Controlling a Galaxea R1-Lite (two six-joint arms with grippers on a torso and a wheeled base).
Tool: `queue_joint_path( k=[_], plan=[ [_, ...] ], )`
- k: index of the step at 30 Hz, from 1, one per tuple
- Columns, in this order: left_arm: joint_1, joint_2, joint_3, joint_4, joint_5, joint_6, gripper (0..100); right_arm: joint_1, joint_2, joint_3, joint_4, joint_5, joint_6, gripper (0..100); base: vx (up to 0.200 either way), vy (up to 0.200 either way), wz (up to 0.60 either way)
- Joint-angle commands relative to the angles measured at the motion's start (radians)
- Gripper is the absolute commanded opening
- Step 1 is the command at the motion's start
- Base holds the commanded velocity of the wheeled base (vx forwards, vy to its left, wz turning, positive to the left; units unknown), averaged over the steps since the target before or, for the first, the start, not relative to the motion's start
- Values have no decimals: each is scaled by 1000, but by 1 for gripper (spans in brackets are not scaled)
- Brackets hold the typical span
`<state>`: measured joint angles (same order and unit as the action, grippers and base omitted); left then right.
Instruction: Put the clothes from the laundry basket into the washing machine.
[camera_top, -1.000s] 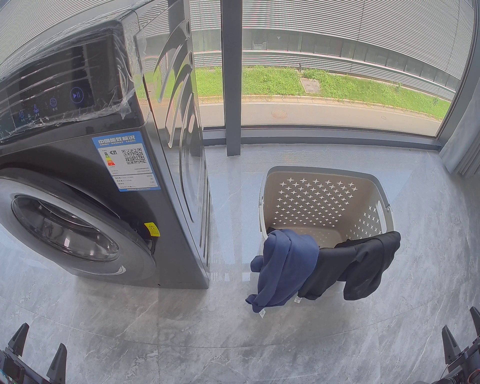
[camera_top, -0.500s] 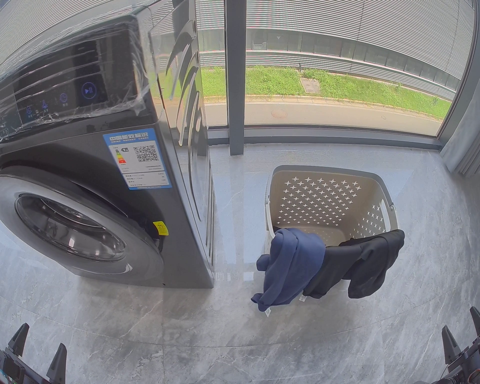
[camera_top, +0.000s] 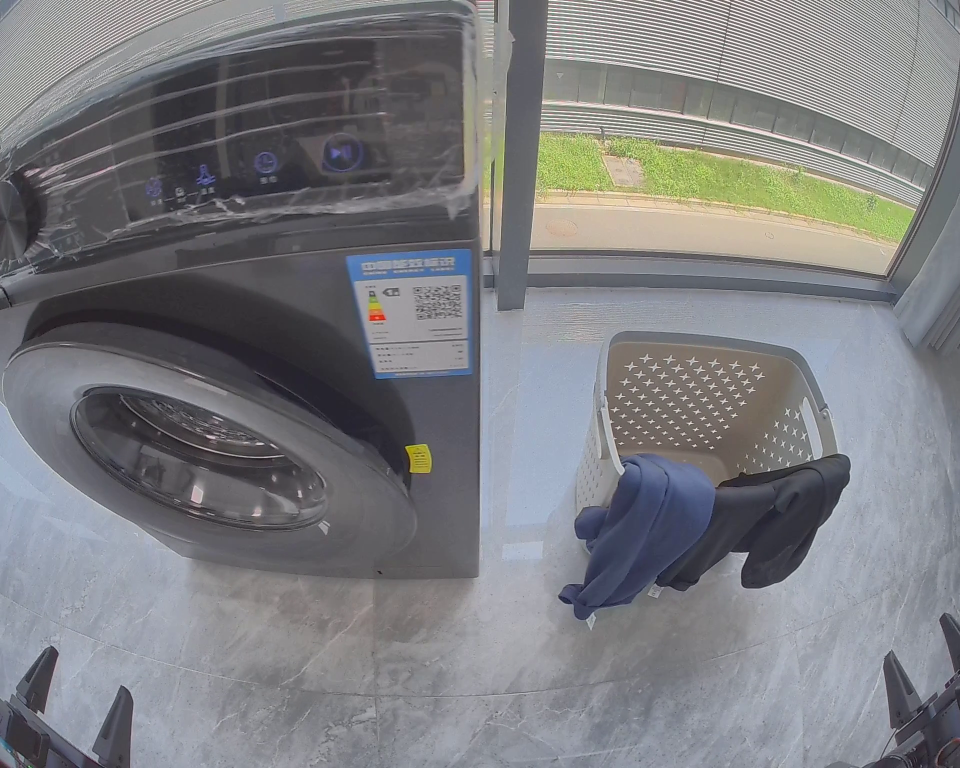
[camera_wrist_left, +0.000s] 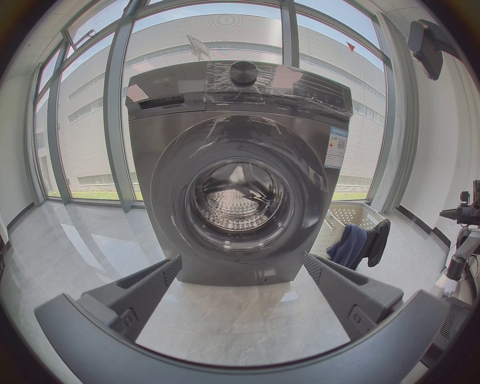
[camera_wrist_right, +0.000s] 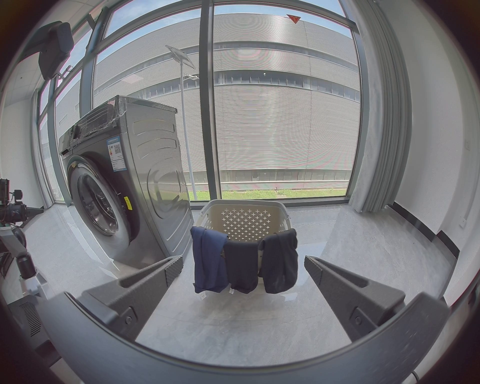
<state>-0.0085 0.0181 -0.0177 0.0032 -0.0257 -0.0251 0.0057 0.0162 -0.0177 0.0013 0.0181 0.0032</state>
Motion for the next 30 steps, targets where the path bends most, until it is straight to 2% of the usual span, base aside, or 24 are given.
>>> queue_joint_path(
  k=[1,9,12,21,30],
  plan=[
    [-1,-15,16,0,0,1,100,0,-16,16,0,0,0,100,0,0,0],
    [-1,-15,16,0,0,1,100,0,-16,16,0,0,0,100,0,0,0],
    [1,-15,16,0,0,-1,100,0,-16,16,0,0,0,100,-200,0,0],
    [-1,-15,16,0,0,-3,100,0,-16,16,0,-1,1,100,0,0,0],
    [1,-15,16,0,0,-3,100,0,-16,16,0,-12,1,100,0,200,0]
  ],
)
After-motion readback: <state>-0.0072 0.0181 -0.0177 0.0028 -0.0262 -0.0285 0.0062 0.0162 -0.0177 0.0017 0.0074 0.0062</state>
